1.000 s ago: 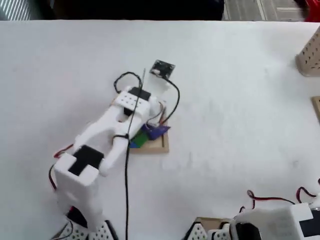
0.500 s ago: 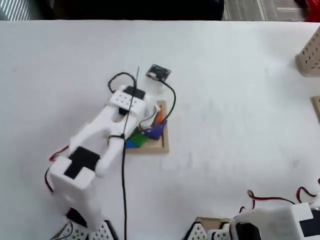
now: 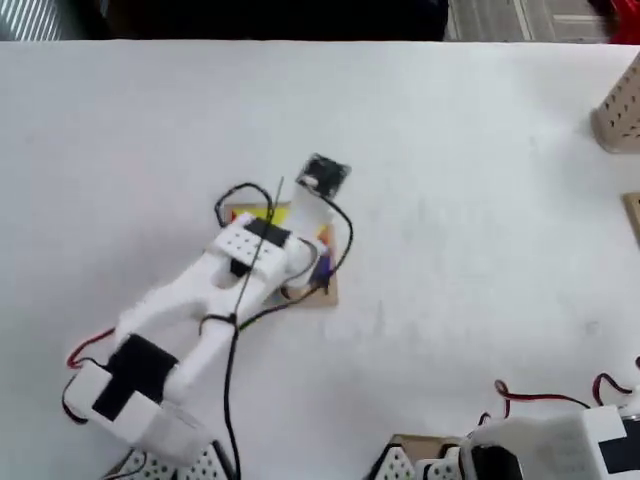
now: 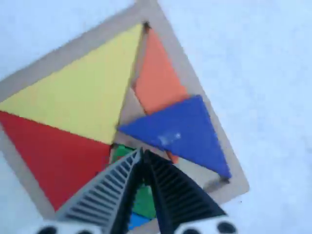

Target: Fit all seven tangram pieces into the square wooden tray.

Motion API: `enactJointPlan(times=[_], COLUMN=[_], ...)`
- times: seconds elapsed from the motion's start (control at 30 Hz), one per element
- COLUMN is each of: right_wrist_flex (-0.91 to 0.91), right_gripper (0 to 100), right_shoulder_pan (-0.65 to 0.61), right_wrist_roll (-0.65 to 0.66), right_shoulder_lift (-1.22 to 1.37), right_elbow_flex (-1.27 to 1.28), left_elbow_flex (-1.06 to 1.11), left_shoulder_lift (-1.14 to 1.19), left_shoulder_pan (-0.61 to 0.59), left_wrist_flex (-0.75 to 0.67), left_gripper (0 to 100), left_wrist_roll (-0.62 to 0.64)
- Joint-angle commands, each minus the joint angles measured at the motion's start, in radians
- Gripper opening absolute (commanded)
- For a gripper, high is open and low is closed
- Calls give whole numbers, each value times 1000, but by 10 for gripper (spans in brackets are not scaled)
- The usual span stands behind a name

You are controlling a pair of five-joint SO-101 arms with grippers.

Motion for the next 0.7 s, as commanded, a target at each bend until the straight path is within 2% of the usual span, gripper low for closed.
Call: enactJointPlan(times=[0.0,0.3,0.47,0.67], right_wrist_flex=[-16,-16,-16,-16], right_gripper=[63,63,63,63], right_shoulder_pan=[-8,-8,-8,-12], right_wrist_roll=[14,14,14,14], right_shoulder_lift=[-15,-15,-15,-15], right_elbow_flex=[-12,-12,-12,-14], left_elbow_flex=[-115,-133,-164,-292], left_shoulder_lift=[-45,-36,96,226], left_shoulder_pan=[-71,-73,-67,-64], left_wrist_flex=[40,34,-21,-21], left_gripper=[23,23,23,23], left_wrist_roll=[69,75,97,161])
